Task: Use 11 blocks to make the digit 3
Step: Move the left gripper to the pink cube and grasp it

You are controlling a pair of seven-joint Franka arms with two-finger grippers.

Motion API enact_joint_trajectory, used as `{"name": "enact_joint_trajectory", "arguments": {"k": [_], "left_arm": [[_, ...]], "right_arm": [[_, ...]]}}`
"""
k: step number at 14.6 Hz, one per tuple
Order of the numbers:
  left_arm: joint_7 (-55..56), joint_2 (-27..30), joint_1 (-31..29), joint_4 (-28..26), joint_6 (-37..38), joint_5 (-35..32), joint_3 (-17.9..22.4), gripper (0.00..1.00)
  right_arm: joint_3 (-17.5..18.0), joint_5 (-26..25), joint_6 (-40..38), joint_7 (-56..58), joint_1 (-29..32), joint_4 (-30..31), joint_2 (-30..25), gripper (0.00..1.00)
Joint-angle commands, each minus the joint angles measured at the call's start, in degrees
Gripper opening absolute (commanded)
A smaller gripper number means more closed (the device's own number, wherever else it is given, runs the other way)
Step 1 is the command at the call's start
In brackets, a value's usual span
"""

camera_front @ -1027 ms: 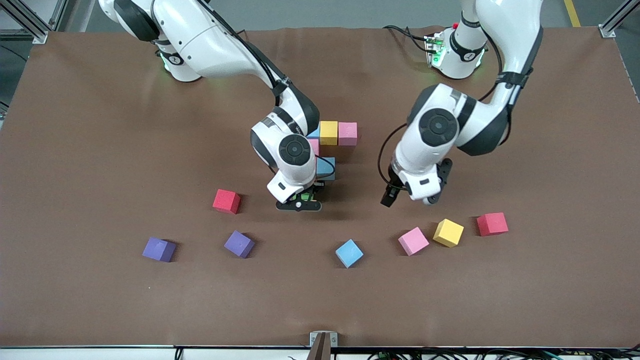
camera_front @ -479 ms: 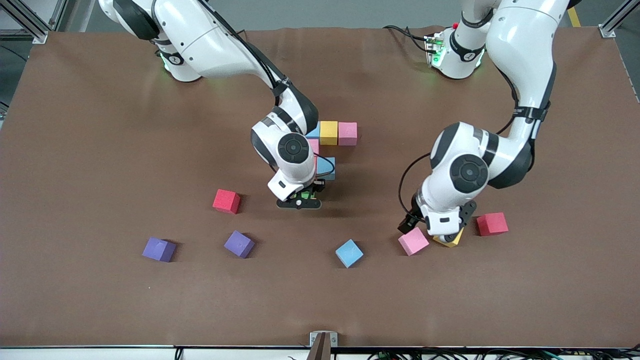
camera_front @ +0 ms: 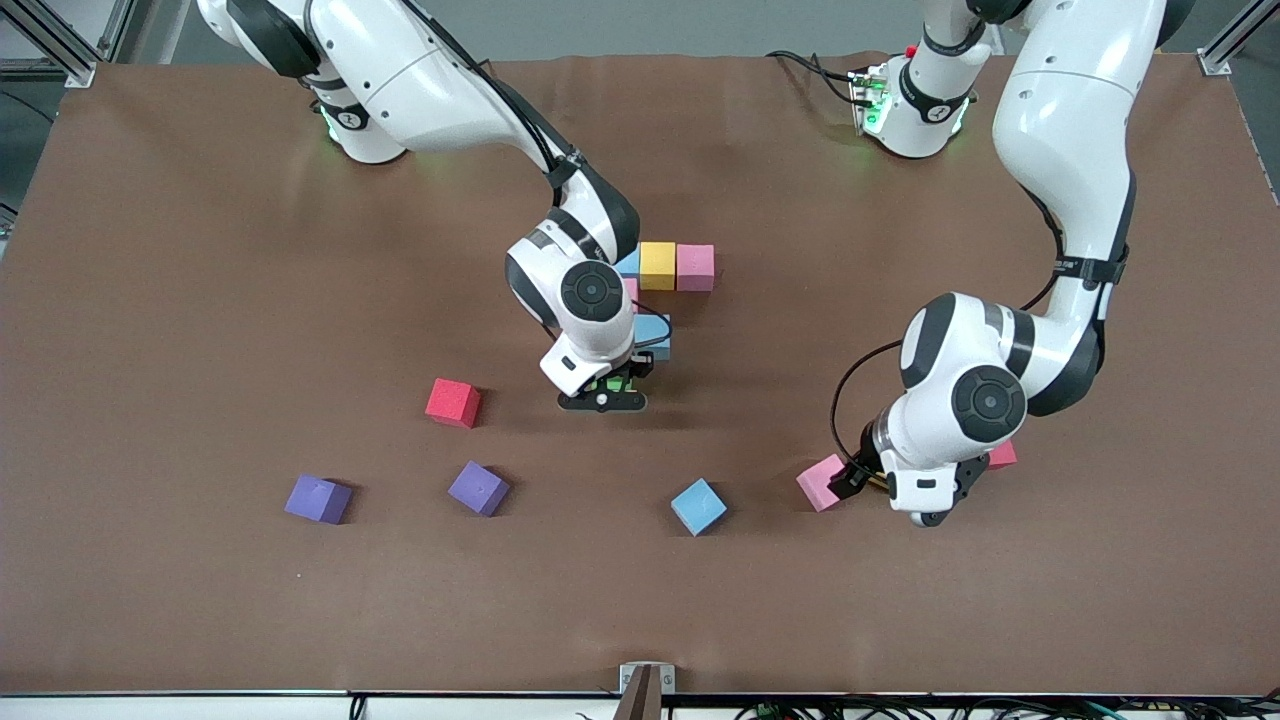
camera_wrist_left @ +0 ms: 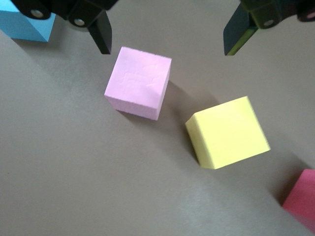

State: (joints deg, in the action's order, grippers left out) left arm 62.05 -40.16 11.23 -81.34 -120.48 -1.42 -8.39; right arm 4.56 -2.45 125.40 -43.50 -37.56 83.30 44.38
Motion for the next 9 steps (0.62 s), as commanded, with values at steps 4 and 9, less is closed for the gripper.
{"name": "enact_joint_trajectory", "arguments": {"k": [4,9], "left_arm": [[-4.12,-6.24,0.37,6.89,1.57,-1.04,0.22,1.0],[-5.01,-9.06,0.37,9.61,1.22,-0.43,0.22,1.0]], "right_arm": [[0.01,1.04,0.19,-1.33,-0.41,3.45,-2.29,0.01],[0.01,1.04,0.28,-1.5,-0.59,3.45,-2.29,0.01]]}}
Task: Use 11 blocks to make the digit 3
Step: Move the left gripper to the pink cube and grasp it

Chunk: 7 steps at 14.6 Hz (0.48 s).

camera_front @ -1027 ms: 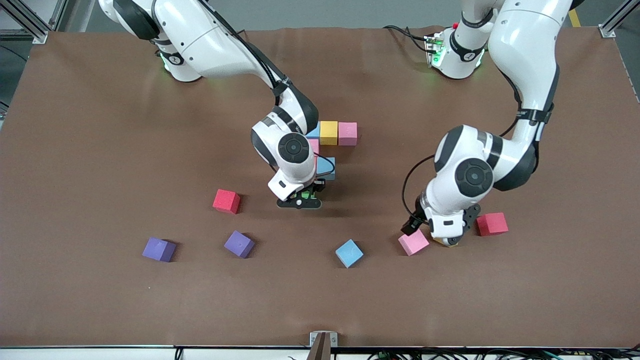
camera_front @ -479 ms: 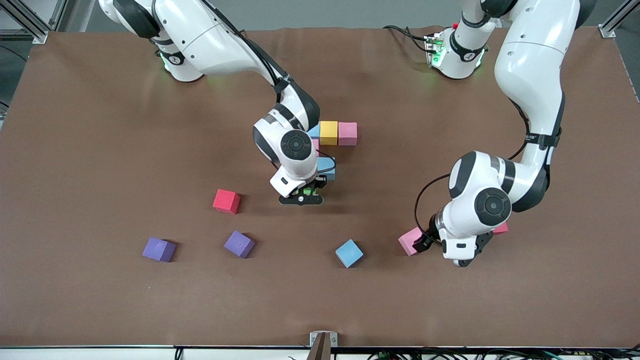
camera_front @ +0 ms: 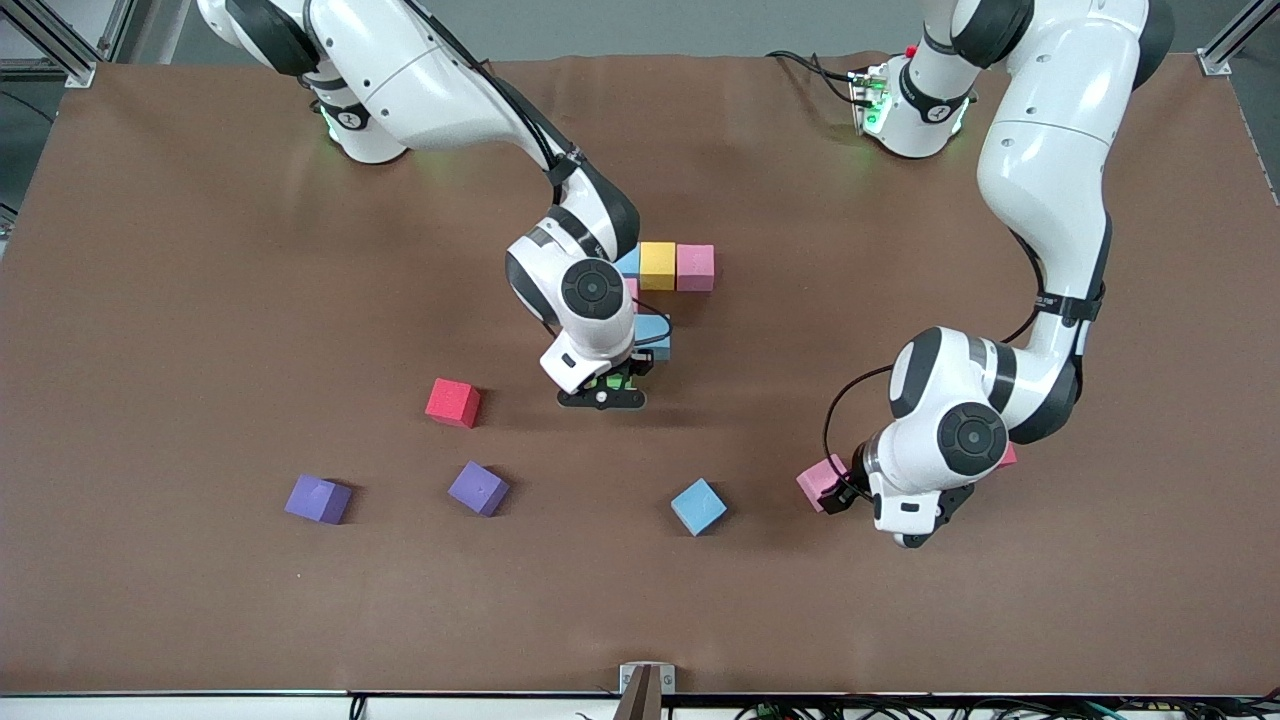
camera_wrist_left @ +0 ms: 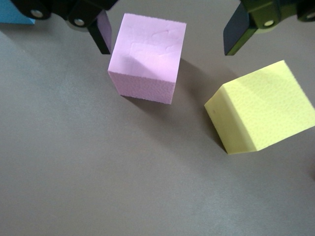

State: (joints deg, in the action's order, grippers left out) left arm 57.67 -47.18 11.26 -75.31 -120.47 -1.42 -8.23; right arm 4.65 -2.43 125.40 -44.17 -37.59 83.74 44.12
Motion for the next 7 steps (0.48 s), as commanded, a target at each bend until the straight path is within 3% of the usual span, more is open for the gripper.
{"name": "enact_joint_trajectory", "arguments": {"k": [1,7], "left_arm": [[-0.8,-2.39,0.43,3.67,0.94,-0.43,-0.03,1.0],[-0.89,-3.97,0.34,3.59,-2.57,-0.25,-0.3,1.0]], "right_arm": [[-0.08,1.02,0.28,-0.83,-0.64,3.01,-2.03,0.01],[-0.08,1.02,0.37,-0.74,-0.64,2.92,-1.85,0.15]]}}
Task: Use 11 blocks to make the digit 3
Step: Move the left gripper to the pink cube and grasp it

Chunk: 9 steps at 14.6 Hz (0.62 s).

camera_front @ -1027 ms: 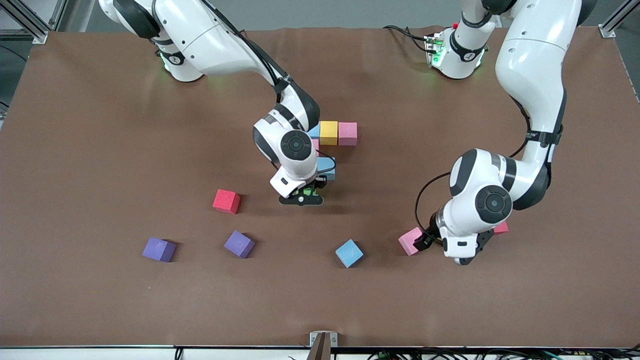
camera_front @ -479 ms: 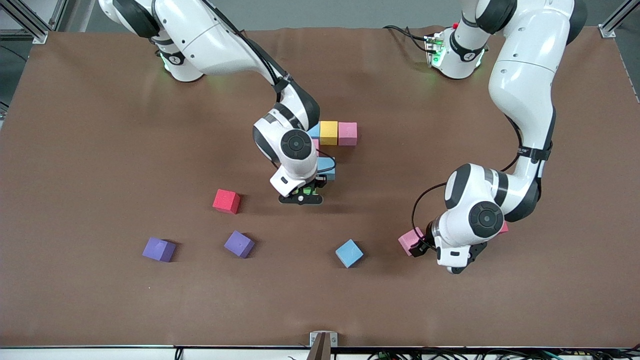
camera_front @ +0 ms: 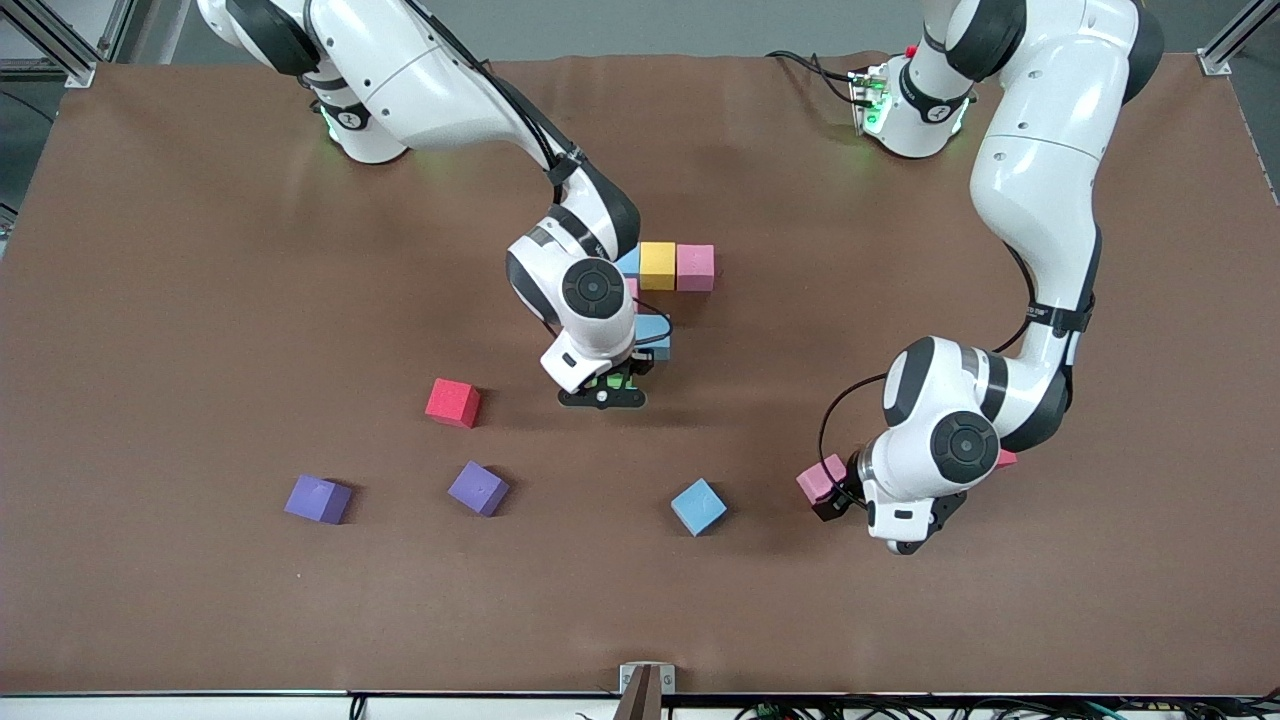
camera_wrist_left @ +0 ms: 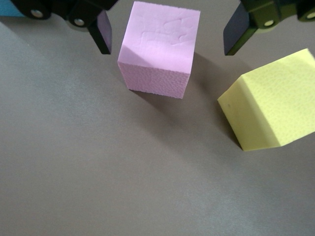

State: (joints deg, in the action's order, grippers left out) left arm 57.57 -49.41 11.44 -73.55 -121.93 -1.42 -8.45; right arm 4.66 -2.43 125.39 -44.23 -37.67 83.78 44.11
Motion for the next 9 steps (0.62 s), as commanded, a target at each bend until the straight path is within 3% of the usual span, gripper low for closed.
{"name": "enact_joint_trajectory", "arguments": {"k": [1,3,4,5,7,9], "left_arm": [[-0.8,-2.18,0.16,1.83,-1.47,0.18,-0.16,1.0],[-0.97,-2.79,0.24,1.83,-2.43,2.11,-0.16,1.0],[-0.97,-2.8,0.33,1.57,-2.44,2.38,-0.07,1.0],[-0.97,-2.71,0.33,1.3,-2.44,2.47,-0.07,0.97],[0.69,-2.27,0.68,0.6,-2.44,3.34,-0.07,0.62],[4.89,-1.48,0.95,0.25,-1.91,4.49,-0.07,0.37]], "right_arm": [[-0.09,0.94,0.38,-0.68,-0.57,2.88,-1.83,0.17],[-0.09,0.94,0.38,-0.68,-0.48,2.88,-1.83,0.23],[-0.18,0.94,0.38,-0.68,-0.39,2.71,-1.75,0.31],[-0.18,0.94,0.3,-0.68,-0.39,2.79,-1.83,0.96],[-0.27,0.94,0.3,-0.59,-0.3,2.62,-1.83,1.0],[-0.27,0.94,0.3,-0.68,-0.3,2.27,-1.83,1.0]]}}
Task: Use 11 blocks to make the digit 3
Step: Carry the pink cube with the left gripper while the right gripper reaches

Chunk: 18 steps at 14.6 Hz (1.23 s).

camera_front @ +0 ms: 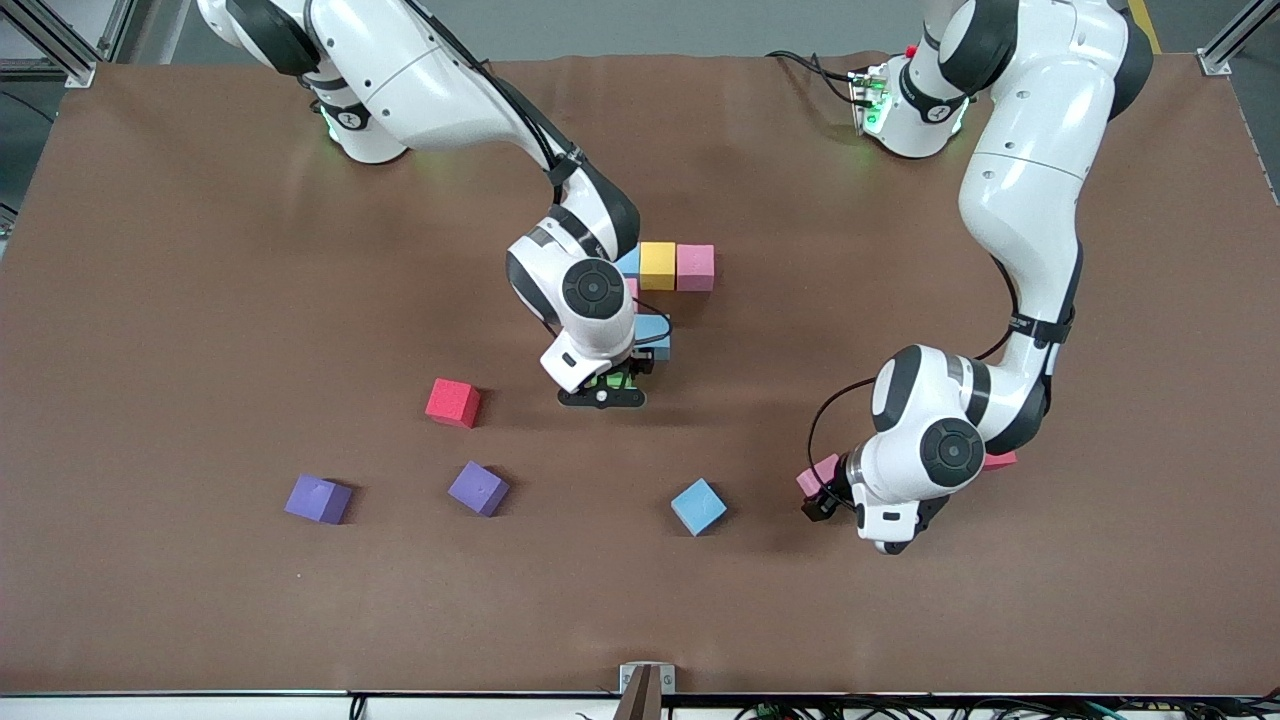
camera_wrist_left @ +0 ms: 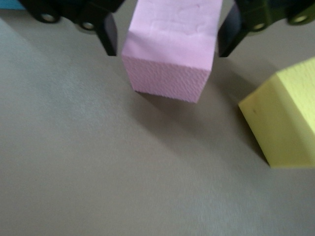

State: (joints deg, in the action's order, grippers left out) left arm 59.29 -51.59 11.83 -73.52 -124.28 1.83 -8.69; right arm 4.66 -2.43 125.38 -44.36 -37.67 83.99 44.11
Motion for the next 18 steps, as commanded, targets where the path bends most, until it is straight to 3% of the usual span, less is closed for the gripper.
{"name": "enact_joint_trajectory", "arguments": {"k": [1,3,6,9,18], "left_arm": [[6.24,1.05,0.91,-0.21,1.23,1.24,0.08,0.25],[12.14,2.28,2.14,-0.56,3.68,0.54,0.25,0.16],[16.64,5.88,2.67,-1.96,9.48,0.45,0.08,0.16],[23.83,11.68,3.02,-7.49,8.88,0.8,-0.19,0.16],[47.99,23.9,8.03,-32.45,-11.93,0.63,-2.21,0.14]], "right_arm": [[-0.26,0.85,0.31,-0.38,-0.21,1.97,-1.84,1.0],[-0.26,0.85,0.31,-0.03,-0.12,1.88,-1.93,1.0],[-0.26,0.93,0.22,0.33,0.23,1.35,-2.62,1.0],[-0.17,0.93,-1.61,0.85,2.25,1.44,-4.82,1.0],[-1.32,0.05,-6.98,4.97,12.78,2.05,-10.45,1.0]]}}
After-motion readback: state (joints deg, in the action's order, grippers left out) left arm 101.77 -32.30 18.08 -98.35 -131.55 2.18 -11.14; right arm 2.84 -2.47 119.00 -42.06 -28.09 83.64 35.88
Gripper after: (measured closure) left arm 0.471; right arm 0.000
